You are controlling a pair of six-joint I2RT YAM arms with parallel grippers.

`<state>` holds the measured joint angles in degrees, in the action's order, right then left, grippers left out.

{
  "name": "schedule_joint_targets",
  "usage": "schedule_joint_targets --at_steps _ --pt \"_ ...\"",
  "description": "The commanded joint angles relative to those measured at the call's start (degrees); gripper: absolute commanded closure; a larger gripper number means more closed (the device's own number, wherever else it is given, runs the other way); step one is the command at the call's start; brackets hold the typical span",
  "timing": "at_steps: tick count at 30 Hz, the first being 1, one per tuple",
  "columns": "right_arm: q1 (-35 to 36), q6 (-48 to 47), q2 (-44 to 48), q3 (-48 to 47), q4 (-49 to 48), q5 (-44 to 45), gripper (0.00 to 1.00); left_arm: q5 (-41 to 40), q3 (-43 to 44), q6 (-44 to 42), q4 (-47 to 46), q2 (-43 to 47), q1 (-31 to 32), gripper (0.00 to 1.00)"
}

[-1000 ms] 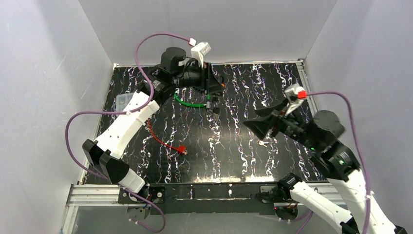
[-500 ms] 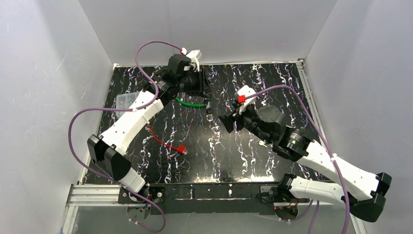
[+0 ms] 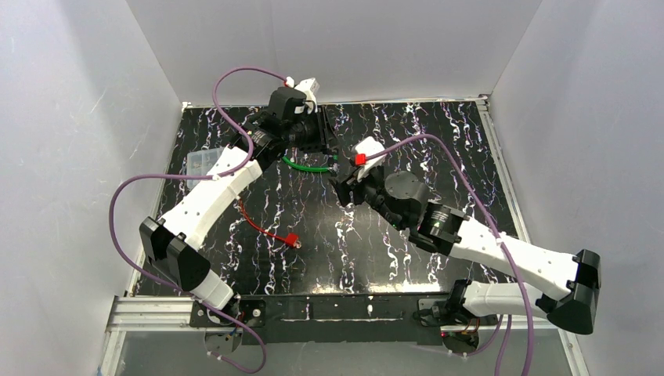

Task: Unlock with the key
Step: Unlock the lock.

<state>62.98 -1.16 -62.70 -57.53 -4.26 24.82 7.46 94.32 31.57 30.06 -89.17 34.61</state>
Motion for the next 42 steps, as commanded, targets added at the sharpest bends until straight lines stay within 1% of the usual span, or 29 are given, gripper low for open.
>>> schedule_joint_targets --at_steps 1,7,9,10,11,15,18,21,24,30,32,35,36,42 --pt "1.2 -4.33 -1.01 0.79 -8.29 5.08 0.3 -0.71 1.79 2.89 -0.8 3.47 -0.33 1.0" --pt "2.46 -11.97 -4.41 1.76 -12.93 6.59 0.35 -0.14 4.16 6.56 0.19 3.21 -0.98 1.0" --pt "3.14 -14.68 -6.56 0.98 -13.77 8.72 0.39 0.55 4.6 8.01 0.65 3.26 -1.25 1.0" --pt "3.5 -15.77 -7.48 0.36 -14.28 9.9 0.44 1.08 4.77 8.55 0.91 3.38 -1.31 1.0" --pt "3.7 -16.46 -8.2 0.14 -14.85 10.79 0.46 1.85 4.81 9.13 1.08 3.58 -1.39 1.0" --pt "4.2 -16.76 -8.79 0.58 -16.31 11.16 0.48 4.01 4.79 11.79 1.83 4.7 -1.55 1.0" --pt "5.03 -17.11 -8.28 2.11 -18.56 12.51 0.52 4.47 4.74 12.53 2.23 5.04 -1.56 1.0" --pt "5.86 -18.1 -8.23 2.93 -20.27 13.88 0.61 4.67 4.66 12.93 2.36 5.02 -1.56 1.0" --pt "6.1 -18.26 -8.59 2.56 -20.66 14.44 0.65 4.85 4.53 13.32 2.11 5.04 -1.56 1.0" --pt "6.1 -17.2 -9.34 2.11 -22.5 15.17 0.72 4.77 3.53 13.04 1.99 5.28 -1.56 1.0" --pt "6.1 -16.13 -9.58 1.95 -23.06 15.82 0.8 5.03 3.07 12.93 1.65 5.37 -1.52 1.0" --pt "6.03 -13.31 -8.95 2.29 -23.55 16.1 0.96 7.05 2.39 12.49 -0.11 5.57 -1.56 1.0" --pt "5.83 -11.49 -8.6 2.59 -23.62 16.12 0.99 7.8 2.14 12.18 -0.92 5.76 -1.55 1.0" --pt "3.38 -2.02 -5.04 4.37 -21.33 13.52 0.99 10.17 1.1 11.22 -3.06 6.9 -1.47 1.0"
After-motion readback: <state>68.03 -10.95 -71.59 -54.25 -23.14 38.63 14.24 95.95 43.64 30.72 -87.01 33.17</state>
